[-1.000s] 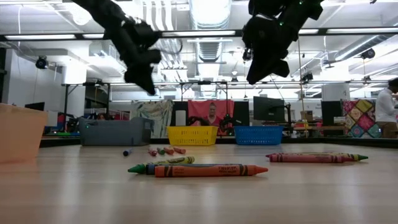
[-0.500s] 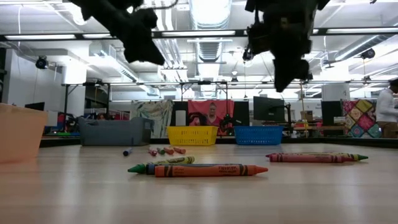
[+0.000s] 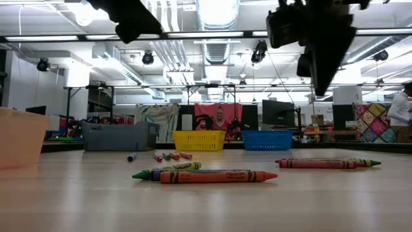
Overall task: Sort crayons
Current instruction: Put the red crayon into the blue bin
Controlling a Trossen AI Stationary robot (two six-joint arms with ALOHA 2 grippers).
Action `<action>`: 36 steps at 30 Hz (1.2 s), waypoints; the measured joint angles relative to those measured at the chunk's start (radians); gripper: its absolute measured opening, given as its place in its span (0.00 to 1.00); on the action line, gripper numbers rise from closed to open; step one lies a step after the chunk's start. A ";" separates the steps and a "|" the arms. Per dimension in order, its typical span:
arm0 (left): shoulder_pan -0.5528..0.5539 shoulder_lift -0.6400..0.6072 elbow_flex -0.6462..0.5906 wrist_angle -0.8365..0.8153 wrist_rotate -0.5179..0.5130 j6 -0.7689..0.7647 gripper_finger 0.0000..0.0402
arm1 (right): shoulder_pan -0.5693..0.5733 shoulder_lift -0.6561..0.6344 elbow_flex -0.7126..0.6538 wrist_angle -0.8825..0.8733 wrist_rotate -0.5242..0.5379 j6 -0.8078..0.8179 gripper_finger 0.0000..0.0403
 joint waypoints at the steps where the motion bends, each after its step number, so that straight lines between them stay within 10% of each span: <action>1: -0.019 -0.003 -0.001 0.002 -0.008 -0.004 0.13 | 0.011 0.008 0.000 -0.001 0.004 0.009 0.14; 36: -0.345 0.006 -0.013 0.082 -0.289 -0.087 0.13 | 0.123 0.228 0.000 0.038 0.307 -0.134 0.31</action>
